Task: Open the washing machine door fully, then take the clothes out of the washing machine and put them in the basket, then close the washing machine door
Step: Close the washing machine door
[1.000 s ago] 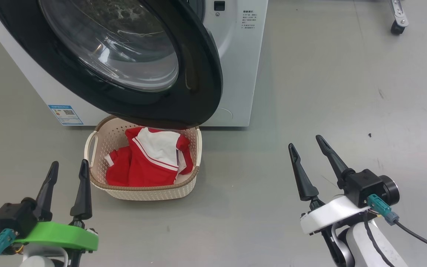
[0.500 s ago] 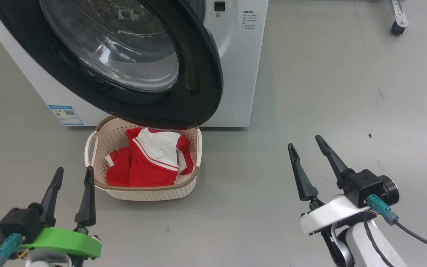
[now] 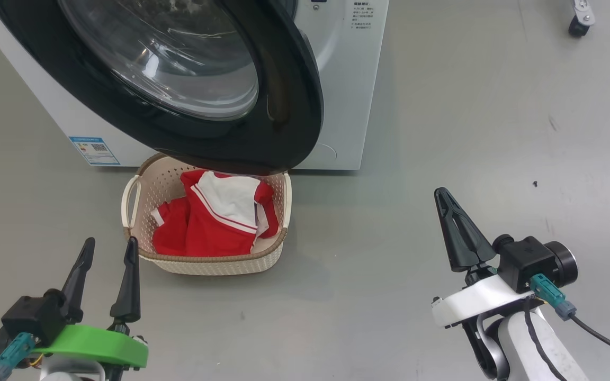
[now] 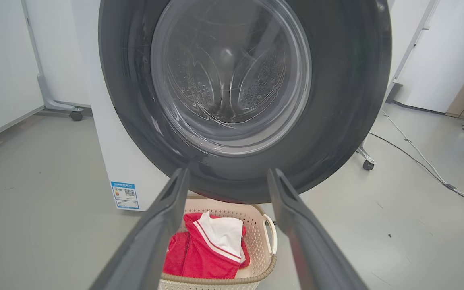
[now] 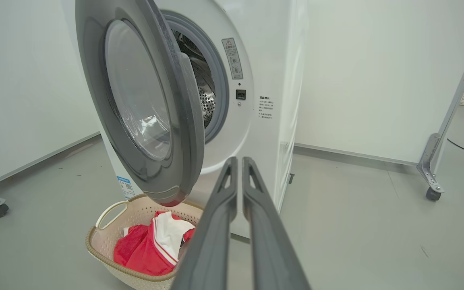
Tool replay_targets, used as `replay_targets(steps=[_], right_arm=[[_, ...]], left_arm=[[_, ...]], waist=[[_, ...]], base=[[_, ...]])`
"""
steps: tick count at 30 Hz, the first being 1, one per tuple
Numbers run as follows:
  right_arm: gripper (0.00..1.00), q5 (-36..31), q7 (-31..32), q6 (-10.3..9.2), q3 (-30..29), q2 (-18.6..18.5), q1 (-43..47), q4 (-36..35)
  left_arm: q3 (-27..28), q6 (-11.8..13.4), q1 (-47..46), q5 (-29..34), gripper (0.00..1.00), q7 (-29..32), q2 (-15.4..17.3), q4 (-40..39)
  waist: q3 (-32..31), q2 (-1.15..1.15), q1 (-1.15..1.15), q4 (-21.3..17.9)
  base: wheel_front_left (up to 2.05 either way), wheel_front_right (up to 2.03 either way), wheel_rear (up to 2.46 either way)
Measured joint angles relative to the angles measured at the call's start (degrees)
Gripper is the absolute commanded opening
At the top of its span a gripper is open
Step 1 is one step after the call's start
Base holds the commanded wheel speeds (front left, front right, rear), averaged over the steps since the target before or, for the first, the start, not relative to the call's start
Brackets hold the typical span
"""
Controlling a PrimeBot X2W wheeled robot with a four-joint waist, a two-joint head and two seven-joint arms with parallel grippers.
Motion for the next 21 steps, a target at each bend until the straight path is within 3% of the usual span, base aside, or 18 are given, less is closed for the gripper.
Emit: replay_targets(steps=[6,21], right_arm=[[0.00,-2.0,0.0,1.23,0.8,-0.5,-1.4,-0.6],[0.00,-6.9,0.0,4.99,8.5,-4.0,-14.9,1.7]], left_arm=[[-0.2,0.0,-0.3,0.1,1.00,0.0,-0.5,-0.5],[-2.6,-0.1,-4.9,0.1,1.00,0.0,-2.8,-1.3]], waist=[[1.9,0.00,0.00,0.7],[8.6,0.00,0.00,5.3]], base=[[0.00,0.00,0.00],[0.00,0.00,0.00]])
